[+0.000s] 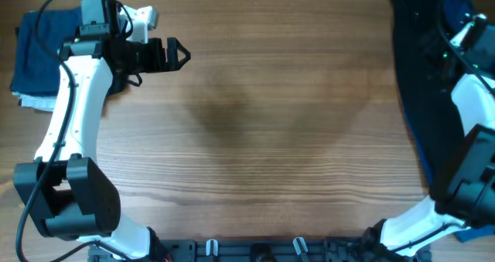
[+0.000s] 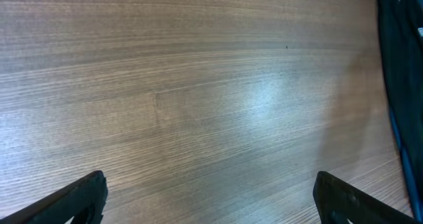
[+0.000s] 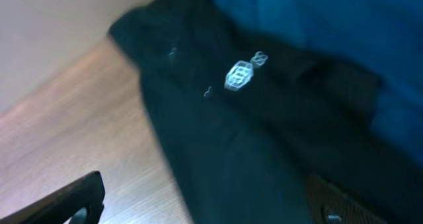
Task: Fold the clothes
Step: 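Reach the right gripper to the black shirt and grasp it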
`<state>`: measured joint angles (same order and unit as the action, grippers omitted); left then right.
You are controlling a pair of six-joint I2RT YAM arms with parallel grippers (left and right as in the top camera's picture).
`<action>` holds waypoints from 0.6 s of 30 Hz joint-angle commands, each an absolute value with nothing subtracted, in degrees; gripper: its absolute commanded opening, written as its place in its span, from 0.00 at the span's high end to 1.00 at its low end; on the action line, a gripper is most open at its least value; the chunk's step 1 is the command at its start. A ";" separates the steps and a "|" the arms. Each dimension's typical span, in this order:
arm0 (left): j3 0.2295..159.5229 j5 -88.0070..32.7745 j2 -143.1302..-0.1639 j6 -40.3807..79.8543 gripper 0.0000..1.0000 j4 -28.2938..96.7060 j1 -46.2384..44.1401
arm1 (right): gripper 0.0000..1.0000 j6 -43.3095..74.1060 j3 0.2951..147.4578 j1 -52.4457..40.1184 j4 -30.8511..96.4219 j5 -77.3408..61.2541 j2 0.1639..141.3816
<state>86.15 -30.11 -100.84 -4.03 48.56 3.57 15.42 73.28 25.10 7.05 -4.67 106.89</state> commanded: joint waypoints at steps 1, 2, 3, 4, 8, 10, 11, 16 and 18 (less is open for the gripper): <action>87.33 -31.05 -101.06 -4.03 0.00 48.49 2.48 | 0.10 17.32 74.13 28.67 1.45 -6.42 111.11; 87.33 -31.05 -101.06 -4.03 0.00 48.49 2.17 | 0.13 18.22 74.13 29.19 -0.51 -6.09 112.25; 87.33 -31.05 -101.06 -4.03 0.00 48.49 1.91 | 0.16 18.24 74.13 29.54 -2.50 -5.52 113.49; 87.33 -31.03 -101.06 -4.03 0.00 48.51 1.58 | 0.18 18.41 74.15 29.87 -4.89 -4.60 115.00; 87.33 -31.03 -101.06 -4.03 0.00 49.15 0.58 | 0.25 19.73 74.15 30.46 -12.56 -2.98 120.18; 87.33 -31.03 -101.06 -3.99 0.00 49.15 0.58 | 0.28 21.06 74.15 30.46 -12.43 -2.98 122.23; 87.33 -31.03 -101.06 -3.57 0.00 49.15 0.47 | 0.30 21.04 74.15 30.46 -10.33 -2.98 122.41; 87.33 -31.03 -101.06 -2.50 0.00 49.17 -0.16 | 0.28 17.10 74.17 29.67 0.32 -5.89 122.39; 87.33 -31.03 -101.06 -2.50 0.00 48.69 -0.27 | 0.34 17.04 74.15 28.91 2.83 -5.98 122.39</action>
<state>86.21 -30.11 -100.84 -3.29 49.08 0.38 17.87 74.41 30.02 -0.78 -4.40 121.69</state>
